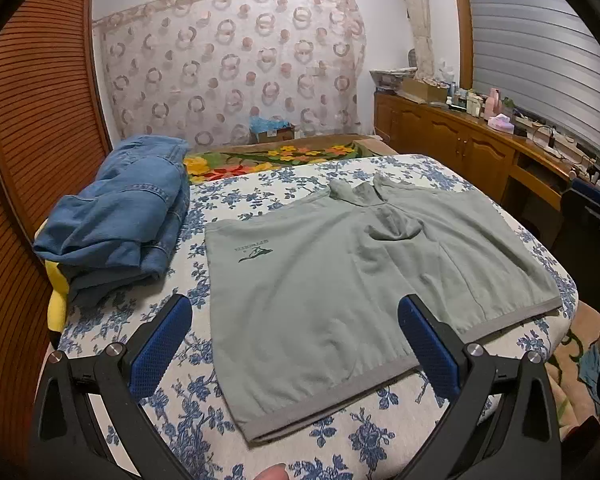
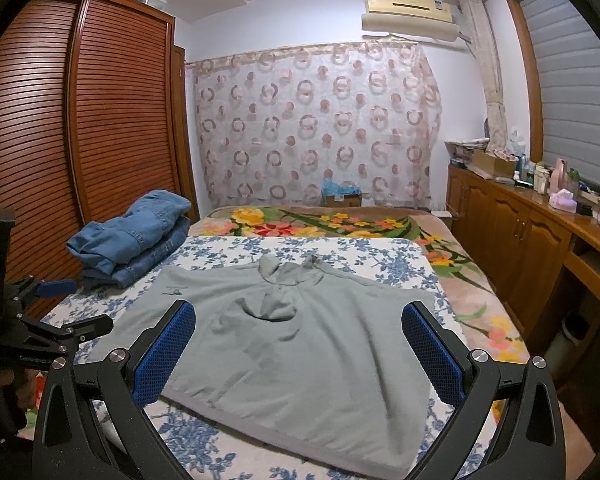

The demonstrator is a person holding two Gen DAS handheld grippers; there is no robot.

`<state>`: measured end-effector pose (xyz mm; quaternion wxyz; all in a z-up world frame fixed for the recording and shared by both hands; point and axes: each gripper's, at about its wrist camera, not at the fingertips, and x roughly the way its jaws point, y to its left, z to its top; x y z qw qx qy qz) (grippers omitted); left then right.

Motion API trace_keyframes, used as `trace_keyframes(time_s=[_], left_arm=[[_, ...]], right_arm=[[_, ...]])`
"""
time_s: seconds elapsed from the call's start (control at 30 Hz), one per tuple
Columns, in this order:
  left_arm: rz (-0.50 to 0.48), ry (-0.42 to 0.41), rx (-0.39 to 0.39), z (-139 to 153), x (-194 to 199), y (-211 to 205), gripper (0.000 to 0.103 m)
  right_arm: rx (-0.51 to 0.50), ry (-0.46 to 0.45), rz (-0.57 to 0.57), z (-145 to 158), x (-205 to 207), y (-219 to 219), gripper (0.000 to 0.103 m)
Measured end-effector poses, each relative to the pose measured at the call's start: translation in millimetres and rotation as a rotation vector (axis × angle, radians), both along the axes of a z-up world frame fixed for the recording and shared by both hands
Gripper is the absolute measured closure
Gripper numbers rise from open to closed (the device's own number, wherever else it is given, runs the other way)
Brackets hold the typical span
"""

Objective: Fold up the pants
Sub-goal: 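Lower both tools toward the hem of the grey-green shirt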

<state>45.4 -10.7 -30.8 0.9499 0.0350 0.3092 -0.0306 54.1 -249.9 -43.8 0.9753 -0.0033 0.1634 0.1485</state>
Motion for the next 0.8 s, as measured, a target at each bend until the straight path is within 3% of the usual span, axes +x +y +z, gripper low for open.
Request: trace_keyframes(time_s=[0.2,0.5,0.7,0.8], left_arm=[[-0.025,0.016,0.021,-3.6,11.5,-4.6,0.000],[-0.078,0.061,-0.016,-6.7,32.6,-6.5,0.000],[-0.129,0.082,-0.052,-14.3,41.6,-6.3,0.000],[-0.153,0.108,-0.060,-22.1,45.7,-8.7,0.000]], right_arm=[[-0.028,0.009,-0.006,-1.2,5.8,-3.2,0.000],[0.000,0.069,0.025,-2.7,22.1,-11.3,0.002],[-0.025,0.117,0.035,-3.5,39.7,-26.1,0.012],[-0.021,0.165,0.032,-6.8,56.7,-38.5,0.023]])
